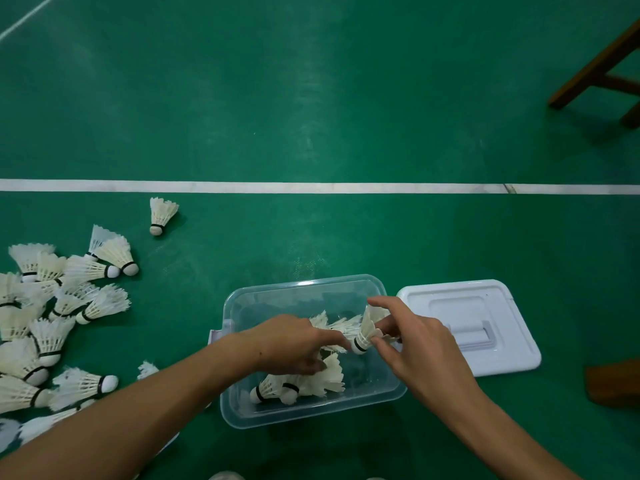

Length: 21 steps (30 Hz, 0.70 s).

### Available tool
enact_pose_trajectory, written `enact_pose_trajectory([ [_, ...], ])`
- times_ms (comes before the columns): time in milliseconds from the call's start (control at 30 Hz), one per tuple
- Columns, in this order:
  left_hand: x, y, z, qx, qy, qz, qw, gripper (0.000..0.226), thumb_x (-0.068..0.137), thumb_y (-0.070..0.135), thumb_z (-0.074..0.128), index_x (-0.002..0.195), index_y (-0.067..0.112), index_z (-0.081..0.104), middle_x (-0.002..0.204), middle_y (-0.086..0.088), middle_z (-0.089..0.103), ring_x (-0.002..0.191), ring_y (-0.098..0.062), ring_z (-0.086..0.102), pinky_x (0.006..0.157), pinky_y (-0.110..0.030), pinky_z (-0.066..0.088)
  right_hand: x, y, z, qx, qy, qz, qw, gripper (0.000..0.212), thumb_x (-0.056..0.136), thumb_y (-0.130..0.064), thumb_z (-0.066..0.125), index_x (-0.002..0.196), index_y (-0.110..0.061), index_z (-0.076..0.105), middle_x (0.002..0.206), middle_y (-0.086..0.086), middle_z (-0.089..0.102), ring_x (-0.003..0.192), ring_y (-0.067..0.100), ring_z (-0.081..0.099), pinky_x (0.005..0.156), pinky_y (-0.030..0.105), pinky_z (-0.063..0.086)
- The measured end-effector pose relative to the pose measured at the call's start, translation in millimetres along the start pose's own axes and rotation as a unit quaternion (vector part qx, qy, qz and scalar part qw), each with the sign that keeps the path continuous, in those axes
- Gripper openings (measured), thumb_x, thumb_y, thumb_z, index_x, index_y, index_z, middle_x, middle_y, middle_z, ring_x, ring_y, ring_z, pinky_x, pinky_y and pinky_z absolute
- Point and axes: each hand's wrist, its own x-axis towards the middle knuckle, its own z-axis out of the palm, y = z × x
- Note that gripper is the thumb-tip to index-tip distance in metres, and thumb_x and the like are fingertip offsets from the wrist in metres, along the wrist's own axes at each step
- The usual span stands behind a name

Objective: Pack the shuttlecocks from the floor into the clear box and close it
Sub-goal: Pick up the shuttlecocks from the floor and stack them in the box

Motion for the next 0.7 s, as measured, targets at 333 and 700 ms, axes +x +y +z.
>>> enact_pose_trajectory([
  [333,16,-3,4,-0.012,-0.055,-0.030,0.998,0.055,0.084,0.063,0.075,0.134,0.048,0.058,0.111,0.009,0.074,0.101,-0.016,0.065,0.075,-0.031,0.042,1,-3,5,-0.058,0.017,-0.010,0.998,0.052,0.090,-0.031,0.079,0.134,-0.039,0.052,0.095,-0.024,0.074,0.083,0.011,0.072,0.067,0.038,0.059],
  [700,-1,-5,-8,0.013,-0.027,-0.018,0.999,0.048,0.086,0.061,0.073,0.131,0.047,0.060,0.104,0.009,0.074,0.085,-0.009,0.050,0.072,-0.032,0.045,9,-9,46,0.005,-0.099,0.042,0.994,0.049,0.093,-0.024,0.077,0.134,-0.033,0.052,0.105,-0.006,0.075,0.091,0.012,0.070,0.078,0.028,0.057],
])
